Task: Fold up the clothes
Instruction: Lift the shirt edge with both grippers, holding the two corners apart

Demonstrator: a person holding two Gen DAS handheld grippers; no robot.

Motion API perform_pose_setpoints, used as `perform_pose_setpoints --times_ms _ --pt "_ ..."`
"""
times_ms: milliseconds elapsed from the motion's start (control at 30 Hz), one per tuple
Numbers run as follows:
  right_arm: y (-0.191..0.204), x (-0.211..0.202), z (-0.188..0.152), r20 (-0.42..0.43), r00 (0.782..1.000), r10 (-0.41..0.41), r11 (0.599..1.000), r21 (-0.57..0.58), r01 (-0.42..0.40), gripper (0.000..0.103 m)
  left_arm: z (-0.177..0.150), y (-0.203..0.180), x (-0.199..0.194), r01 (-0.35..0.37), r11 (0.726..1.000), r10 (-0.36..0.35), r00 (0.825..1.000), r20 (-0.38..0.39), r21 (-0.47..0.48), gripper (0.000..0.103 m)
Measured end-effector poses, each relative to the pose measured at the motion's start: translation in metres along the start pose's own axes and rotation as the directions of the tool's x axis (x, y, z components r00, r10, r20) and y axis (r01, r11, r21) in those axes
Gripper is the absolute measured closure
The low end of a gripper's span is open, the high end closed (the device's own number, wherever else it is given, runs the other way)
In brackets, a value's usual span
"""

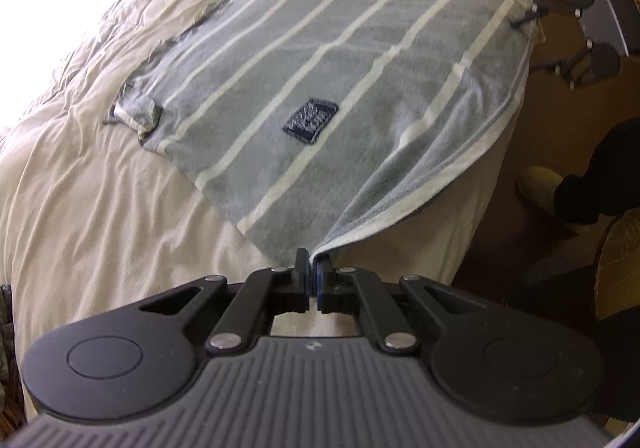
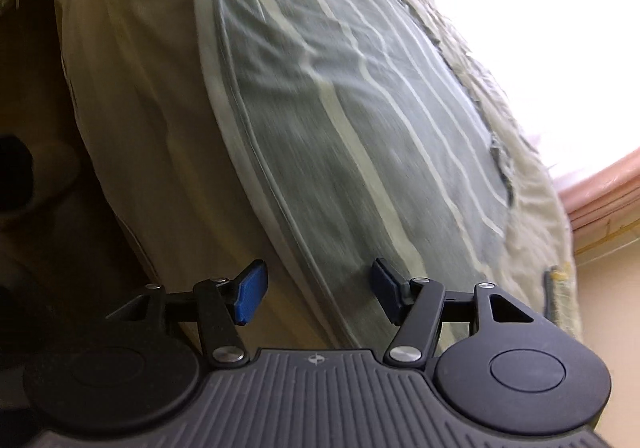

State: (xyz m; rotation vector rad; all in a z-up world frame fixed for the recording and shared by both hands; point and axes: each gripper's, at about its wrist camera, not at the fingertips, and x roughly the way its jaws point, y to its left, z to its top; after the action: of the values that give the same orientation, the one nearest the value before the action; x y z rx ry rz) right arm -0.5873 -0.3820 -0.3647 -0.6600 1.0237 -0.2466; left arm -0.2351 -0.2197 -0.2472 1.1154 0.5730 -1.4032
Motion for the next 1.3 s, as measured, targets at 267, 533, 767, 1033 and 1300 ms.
perform_pose_setpoints --times_ms 267,533,767,1033,1300 --pt "-0.018 -0.002 -0.028 0.053 0.999 0.005 0.999 -0.043 -0.002 0.062 0.008 -0.004 0.004 -0.039 0.999 0.038 0.999 -0.029 -0.013 0.101" --pt "-0.065 -0.029 -0.022 0.063 0.988 0.141 0.989 0.03 -0.144 0.103 0.018 0.003 -0.002 -0.068 0.997 0.067 0.998 -0.021 -0.032 0.101" --pt "-0.117 -0.034 -0.01 0.072 0.983 0.17 0.976 0.127 -0.178 0.103 0.023 0.011 -0.001 -0.09 0.994 0.089 0.996 -0.006 -0.06 0.101" --pt "-0.176 0.019 0.013 0.041 0.963 0.265 0.926 0.267 -0.266 0.102 0.035 0.036 0.04 -0.107 0.988 0.104 0.994 -0.04 -0.11 0.101" --pt "-0.212 0.039 0.0 0.049 0.955 0.293 0.815 0.508 -0.277 0.069 0.035 0.055 0.085 -0.063 0.983 0.046 0.994 -0.098 -0.174 0.101"
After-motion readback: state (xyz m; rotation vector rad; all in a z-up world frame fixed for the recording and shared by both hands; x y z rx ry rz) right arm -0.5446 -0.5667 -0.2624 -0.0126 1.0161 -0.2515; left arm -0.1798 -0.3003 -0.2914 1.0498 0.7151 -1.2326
